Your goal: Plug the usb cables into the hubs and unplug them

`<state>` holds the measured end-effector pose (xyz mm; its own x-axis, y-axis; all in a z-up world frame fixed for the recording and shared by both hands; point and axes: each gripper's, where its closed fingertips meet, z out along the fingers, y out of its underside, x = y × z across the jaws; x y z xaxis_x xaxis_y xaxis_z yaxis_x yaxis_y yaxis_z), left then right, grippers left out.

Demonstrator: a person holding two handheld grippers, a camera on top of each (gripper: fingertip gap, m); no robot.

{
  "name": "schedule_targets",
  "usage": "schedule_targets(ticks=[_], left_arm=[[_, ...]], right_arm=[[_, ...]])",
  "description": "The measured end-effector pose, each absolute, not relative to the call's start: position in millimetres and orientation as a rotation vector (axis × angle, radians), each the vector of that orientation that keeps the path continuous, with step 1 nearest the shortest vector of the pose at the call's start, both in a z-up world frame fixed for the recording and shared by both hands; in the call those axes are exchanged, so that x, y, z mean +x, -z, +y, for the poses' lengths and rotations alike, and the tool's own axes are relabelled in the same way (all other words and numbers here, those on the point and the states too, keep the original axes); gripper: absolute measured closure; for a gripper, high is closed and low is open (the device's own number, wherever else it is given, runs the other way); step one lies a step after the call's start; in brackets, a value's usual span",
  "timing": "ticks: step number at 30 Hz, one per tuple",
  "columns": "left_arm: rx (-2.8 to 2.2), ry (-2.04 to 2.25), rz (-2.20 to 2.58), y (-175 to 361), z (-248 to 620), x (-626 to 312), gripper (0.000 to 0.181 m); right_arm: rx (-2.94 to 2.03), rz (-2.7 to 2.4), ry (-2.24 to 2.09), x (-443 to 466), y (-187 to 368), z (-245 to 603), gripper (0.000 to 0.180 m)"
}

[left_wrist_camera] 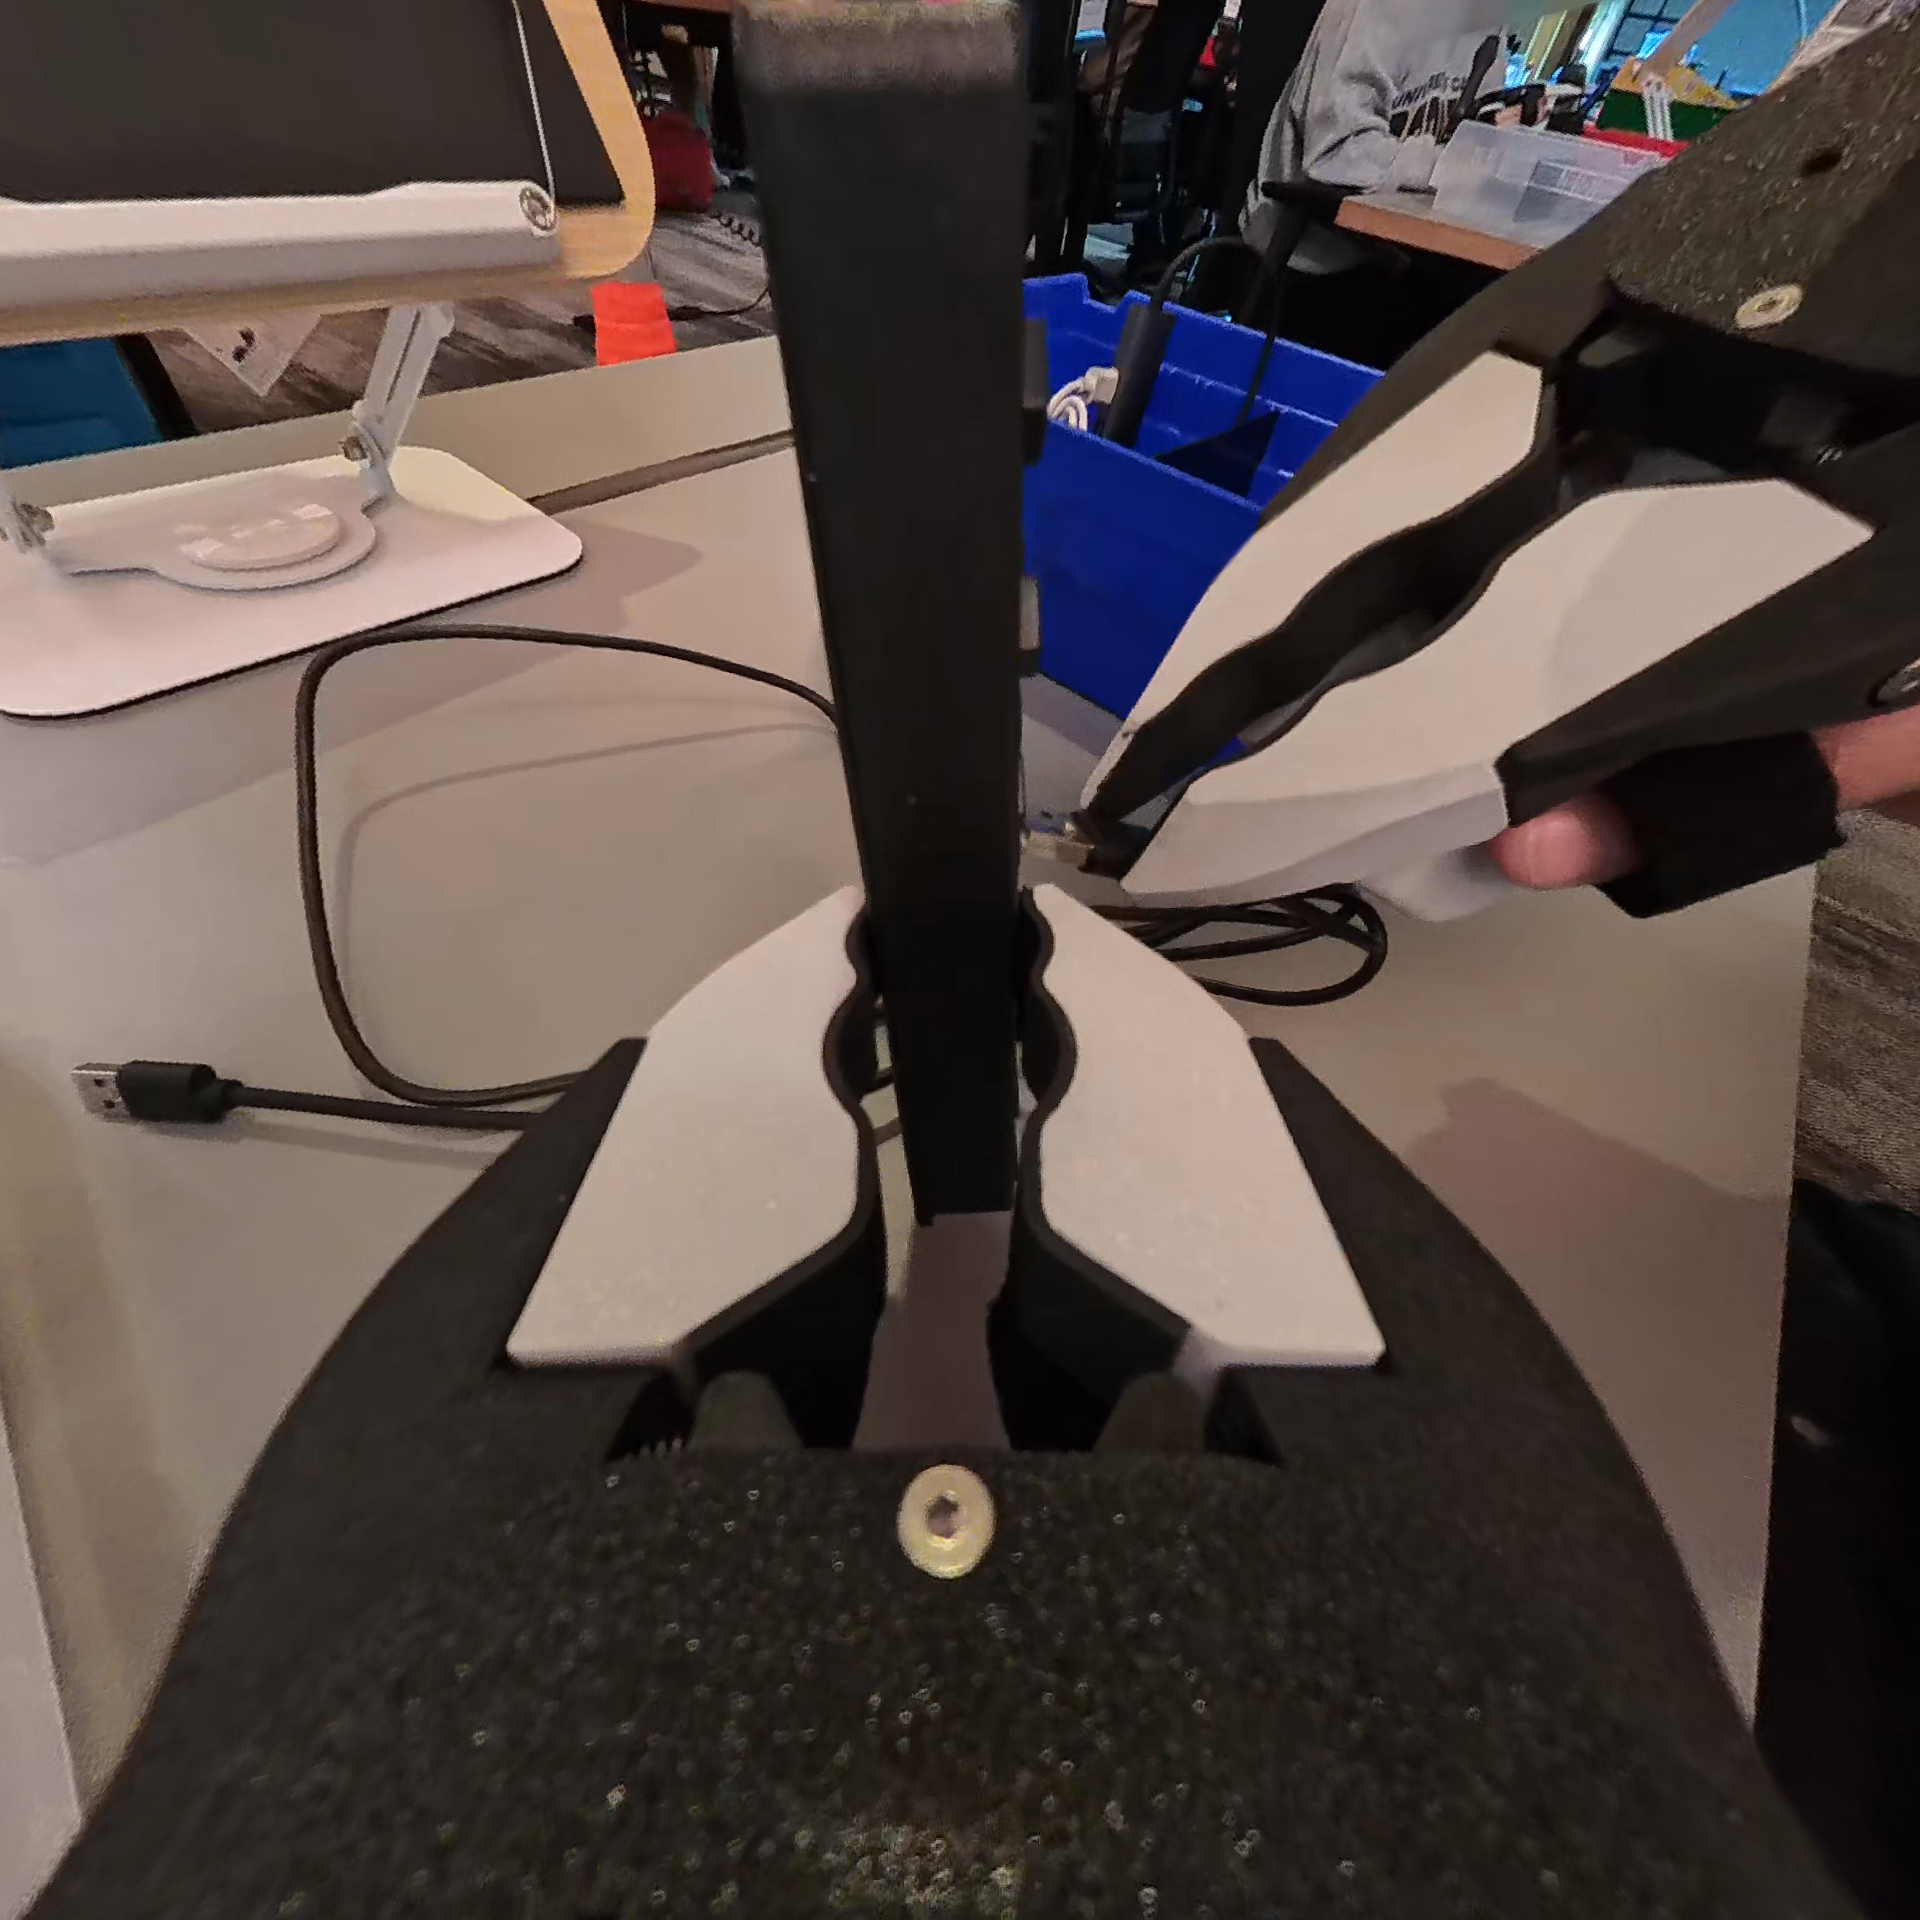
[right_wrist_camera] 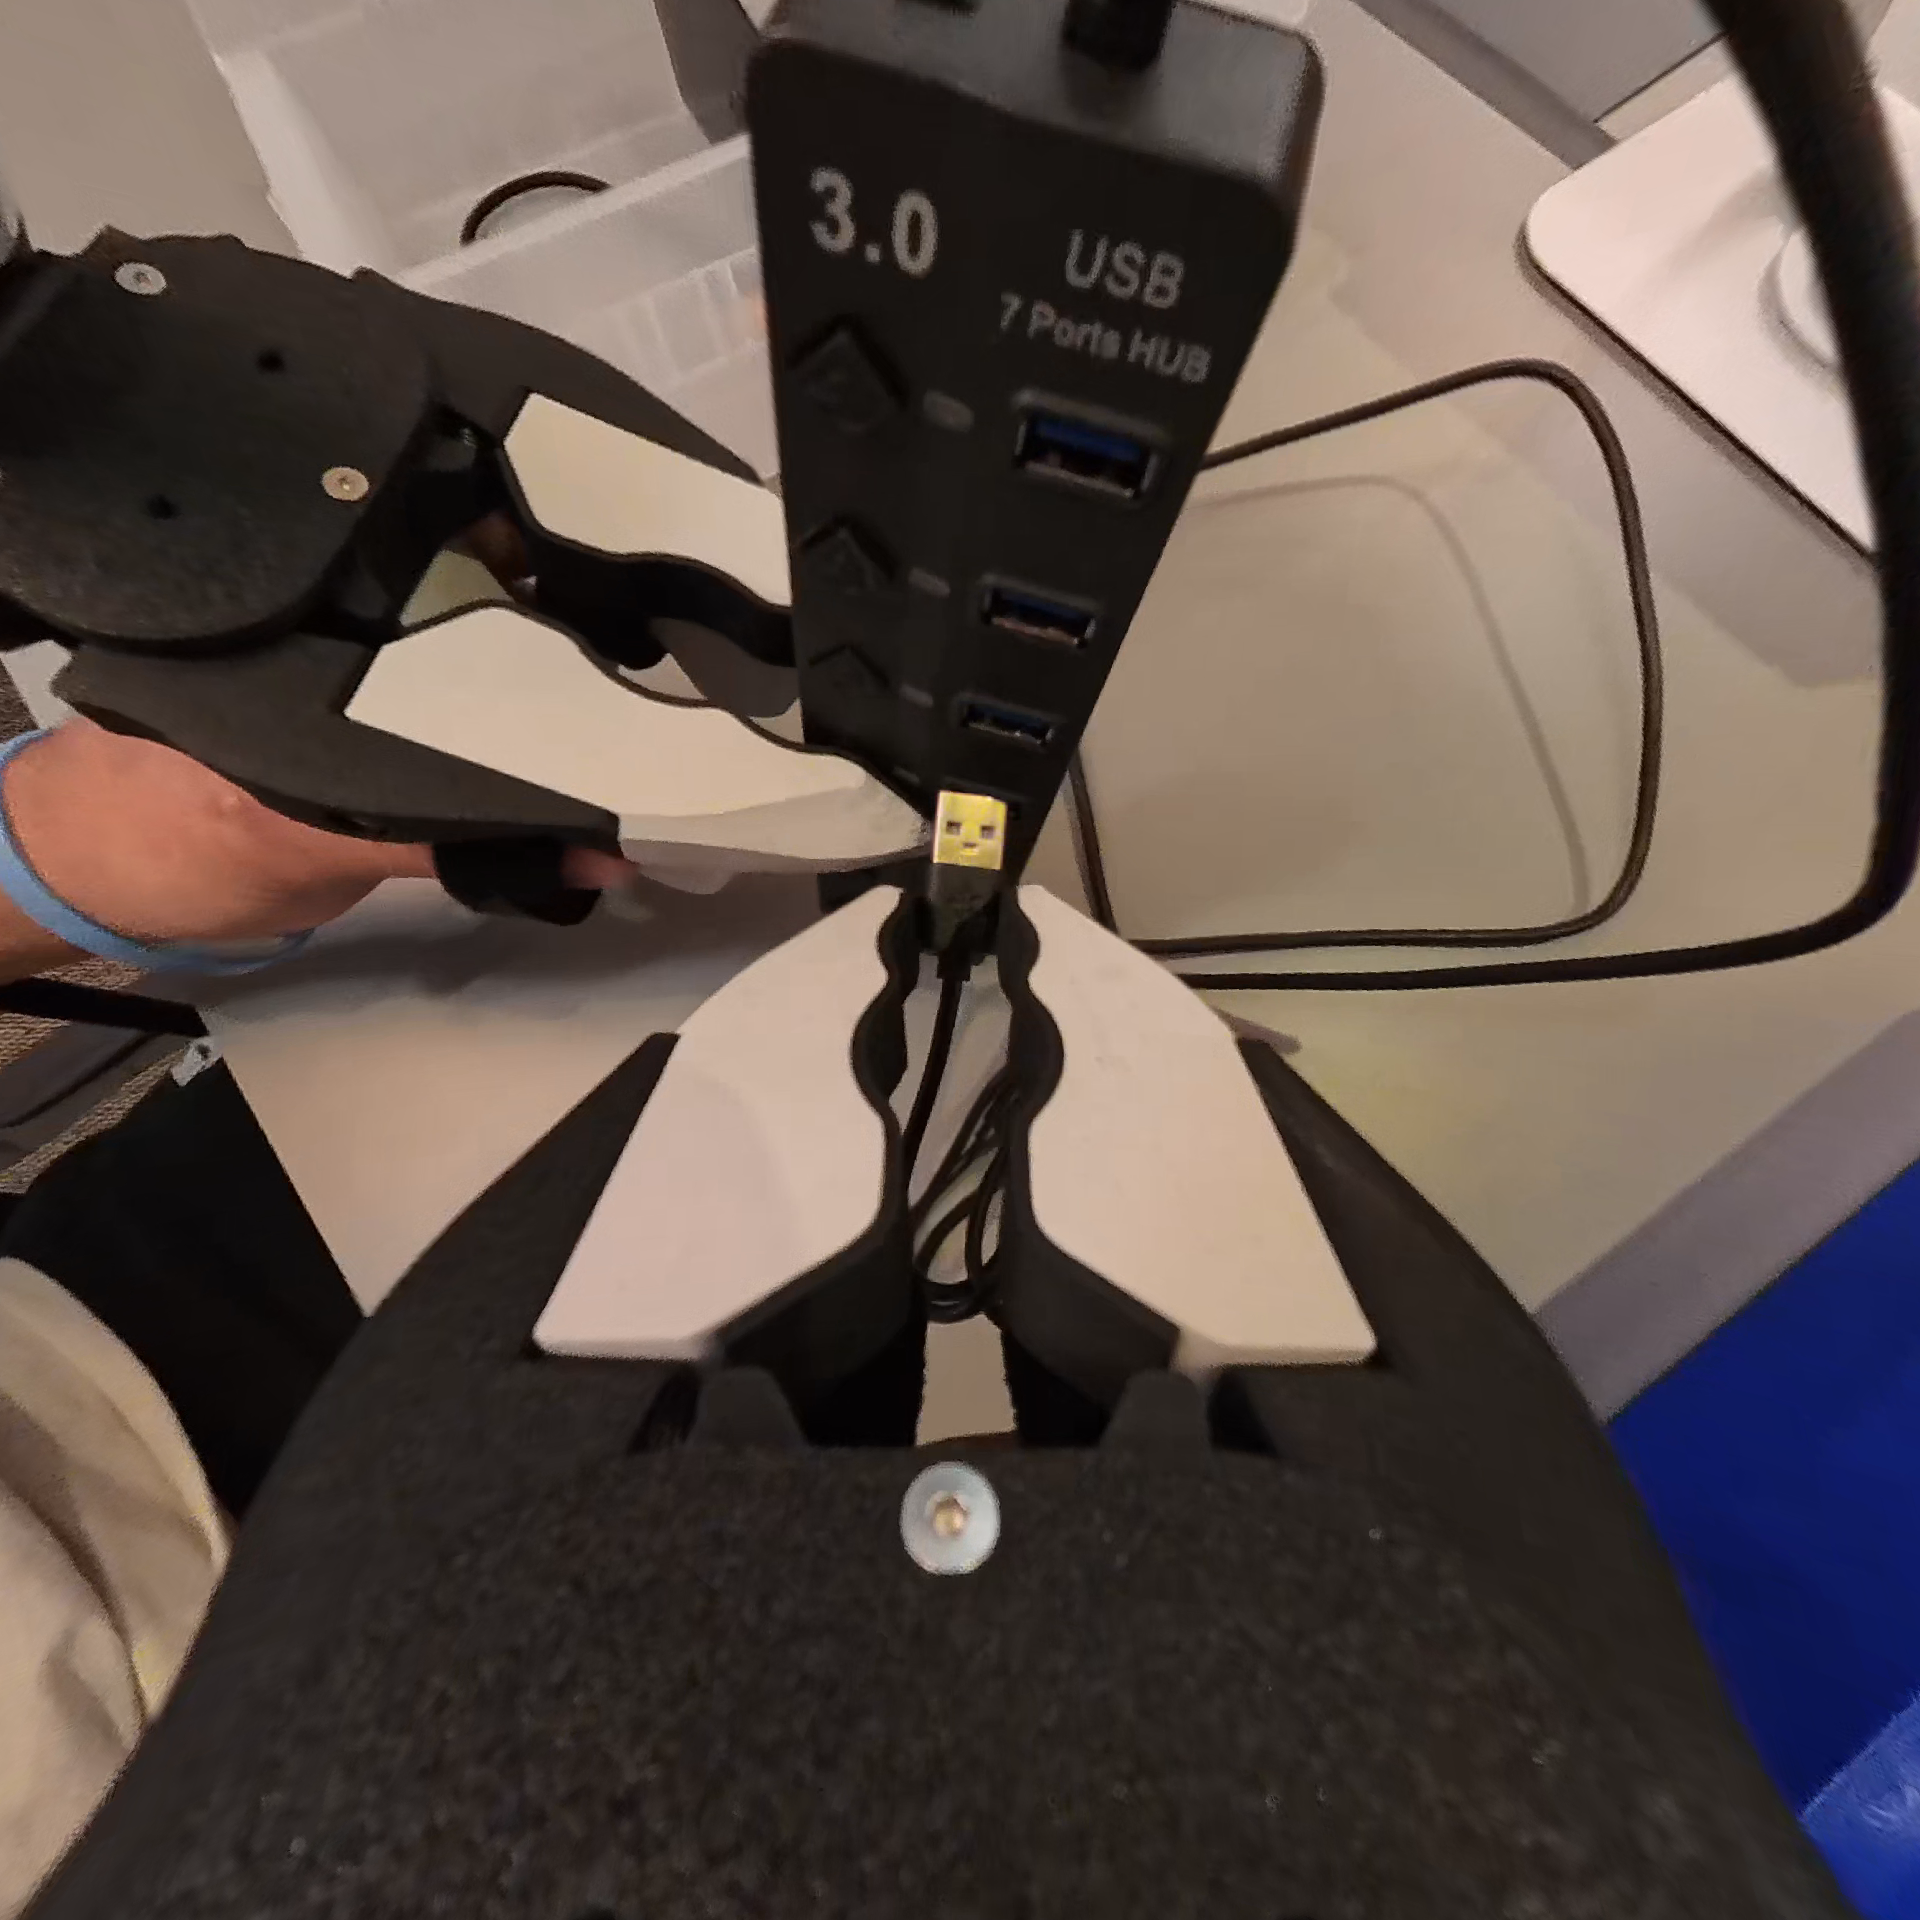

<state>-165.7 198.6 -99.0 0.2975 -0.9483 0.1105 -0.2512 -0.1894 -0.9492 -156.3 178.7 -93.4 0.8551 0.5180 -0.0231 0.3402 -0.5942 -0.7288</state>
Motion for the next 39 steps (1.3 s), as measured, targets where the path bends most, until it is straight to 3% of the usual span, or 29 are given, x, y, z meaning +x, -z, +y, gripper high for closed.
schedule_targets(ticks=[11,31,34,39], left_arm=[[-1.620,0.810,1.186,105.8,195.8,-160.6,0.158],[-1.684,0.918,1.136,104.6,197.5,-159.8,0.157],[-1.665,0.923,1.177,106.5,188.7,-154.6,0.157],[-1.712,0.901,1.113,106.1,194.2,-152.1,0.157]], right_arm=[[-2.343,-0.606,-0.222,-148.4,102.2,176.7,0.166],[-2.201,-0.636,-0.153,-149.0,89.4,183.7,0.166],[-2.168,-0.595,-0.294,-156.3,83.4,183.1,0.180],[-2.139,-0.600,-0.267,-152.0,78.3,182.8,0.180]])
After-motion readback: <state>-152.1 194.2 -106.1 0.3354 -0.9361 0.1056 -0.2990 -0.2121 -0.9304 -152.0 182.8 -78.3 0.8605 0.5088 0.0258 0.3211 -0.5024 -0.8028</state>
